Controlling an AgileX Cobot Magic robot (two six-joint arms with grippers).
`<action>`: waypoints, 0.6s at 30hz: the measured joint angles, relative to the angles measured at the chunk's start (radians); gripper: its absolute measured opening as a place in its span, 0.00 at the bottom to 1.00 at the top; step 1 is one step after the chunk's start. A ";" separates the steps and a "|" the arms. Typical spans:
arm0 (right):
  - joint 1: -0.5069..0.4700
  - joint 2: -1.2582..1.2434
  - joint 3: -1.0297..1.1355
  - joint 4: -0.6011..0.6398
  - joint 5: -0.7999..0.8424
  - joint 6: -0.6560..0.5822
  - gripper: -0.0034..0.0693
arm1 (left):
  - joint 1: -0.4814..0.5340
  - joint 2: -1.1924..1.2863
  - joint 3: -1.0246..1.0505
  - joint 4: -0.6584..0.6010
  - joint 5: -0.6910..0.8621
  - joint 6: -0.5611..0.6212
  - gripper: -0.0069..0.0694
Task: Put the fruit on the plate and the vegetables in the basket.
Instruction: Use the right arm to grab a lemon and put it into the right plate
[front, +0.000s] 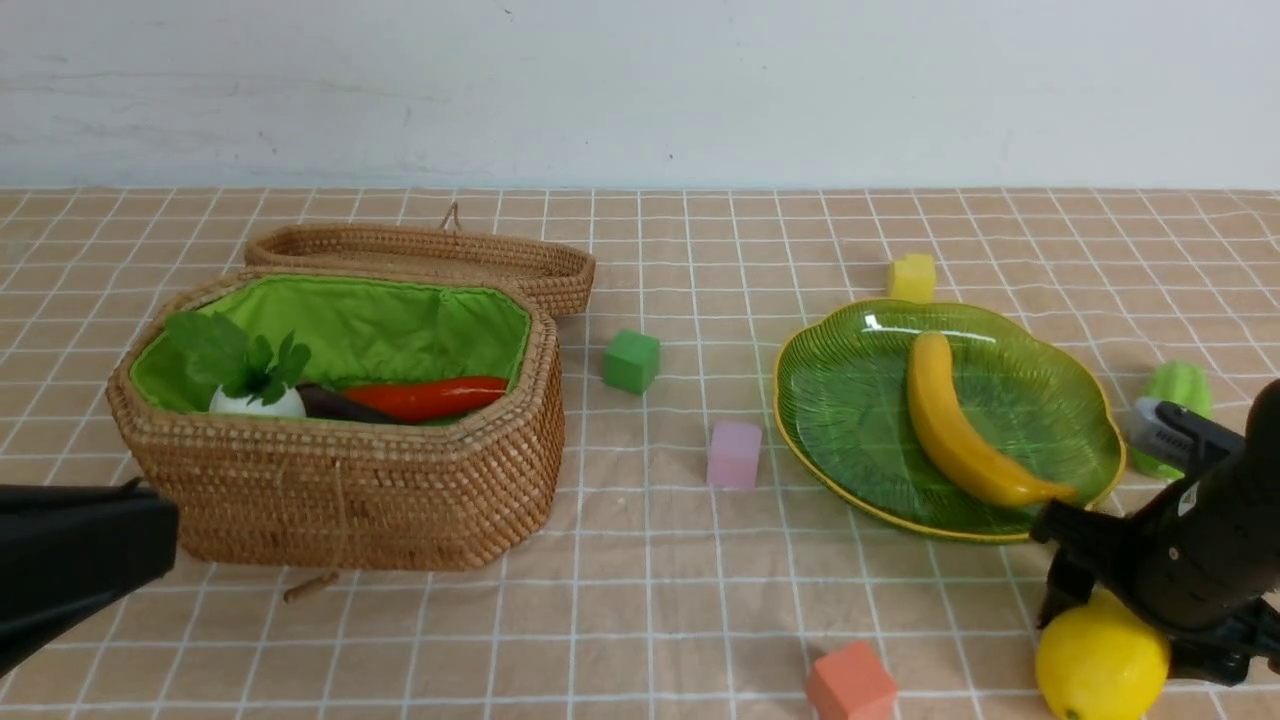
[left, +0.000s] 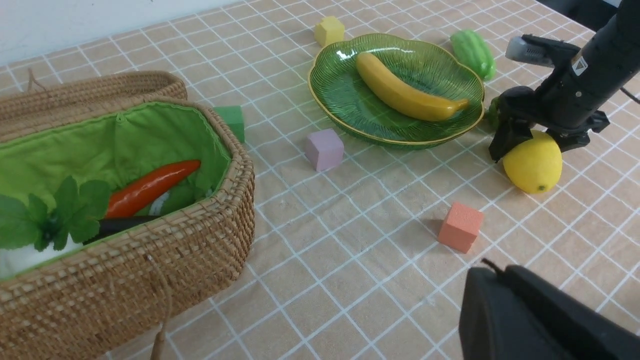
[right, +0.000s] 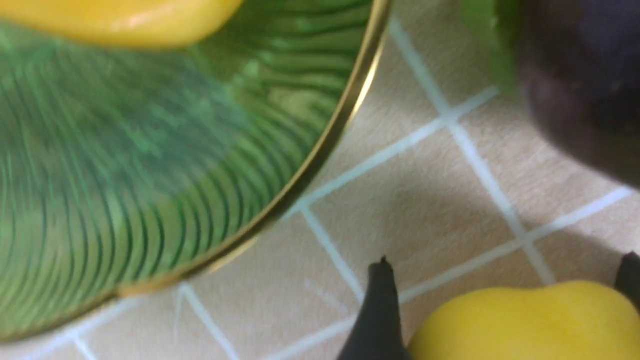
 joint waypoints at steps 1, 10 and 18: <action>0.000 -0.003 0.000 0.025 0.016 -0.044 0.81 | 0.000 0.000 0.000 0.000 0.000 0.000 0.11; 0.008 -0.133 -0.132 0.252 0.187 -0.343 0.81 | 0.000 0.000 0.000 -0.003 -0.088 0.000 0.11; 0.098 0.076 -0.435 0.348 -0.108 -0.804 0.81 | 0.000 0.030 0.000 -0.005 -0.250 -0.001 0.11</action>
